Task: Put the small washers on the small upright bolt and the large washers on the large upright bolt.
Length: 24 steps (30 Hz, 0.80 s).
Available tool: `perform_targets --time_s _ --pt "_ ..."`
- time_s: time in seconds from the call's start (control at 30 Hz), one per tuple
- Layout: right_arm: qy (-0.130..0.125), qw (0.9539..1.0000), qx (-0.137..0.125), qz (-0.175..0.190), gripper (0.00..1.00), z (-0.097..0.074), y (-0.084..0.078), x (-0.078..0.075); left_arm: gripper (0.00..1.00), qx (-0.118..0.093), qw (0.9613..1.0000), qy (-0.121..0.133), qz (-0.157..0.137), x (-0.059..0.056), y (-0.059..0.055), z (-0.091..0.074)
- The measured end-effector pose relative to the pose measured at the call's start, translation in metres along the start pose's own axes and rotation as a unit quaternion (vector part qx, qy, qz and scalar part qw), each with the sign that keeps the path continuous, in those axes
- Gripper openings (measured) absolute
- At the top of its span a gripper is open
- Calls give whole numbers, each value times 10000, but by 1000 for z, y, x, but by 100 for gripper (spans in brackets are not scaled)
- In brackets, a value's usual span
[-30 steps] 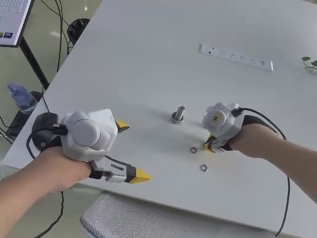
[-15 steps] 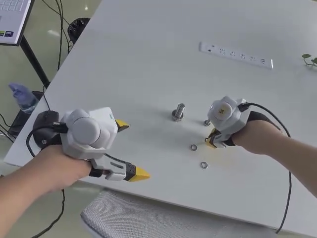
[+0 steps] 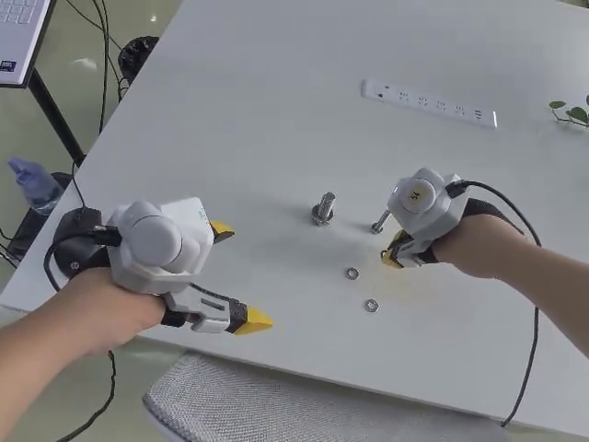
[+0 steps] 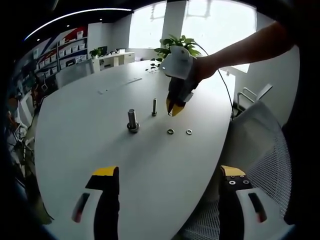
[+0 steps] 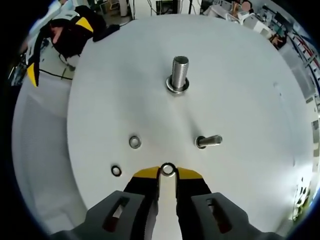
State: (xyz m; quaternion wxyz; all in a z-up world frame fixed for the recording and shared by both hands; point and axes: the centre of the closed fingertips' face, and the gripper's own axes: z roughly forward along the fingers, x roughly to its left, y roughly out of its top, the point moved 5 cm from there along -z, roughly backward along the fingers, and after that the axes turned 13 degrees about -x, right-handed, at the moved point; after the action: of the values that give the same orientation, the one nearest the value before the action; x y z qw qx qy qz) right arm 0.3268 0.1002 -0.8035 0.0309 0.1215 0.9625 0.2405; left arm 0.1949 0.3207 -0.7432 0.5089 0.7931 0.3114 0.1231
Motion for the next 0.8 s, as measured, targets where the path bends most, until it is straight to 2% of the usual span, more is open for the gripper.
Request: perform_targets --time_s 0.37,0.57,0.8 --pt "-76 9997 -88 211 12 -16 1 -6 82 -66 10000 23 -12 -1 3 -1" --pt "-148 9995 -160 229 12 -22 8 -14 86 -104 9999 76 -55 1 5 -1" --pt "-195 9994 -226 169 12 -24 17 -29 88 -37 10000 79 -18 1 4 -2"
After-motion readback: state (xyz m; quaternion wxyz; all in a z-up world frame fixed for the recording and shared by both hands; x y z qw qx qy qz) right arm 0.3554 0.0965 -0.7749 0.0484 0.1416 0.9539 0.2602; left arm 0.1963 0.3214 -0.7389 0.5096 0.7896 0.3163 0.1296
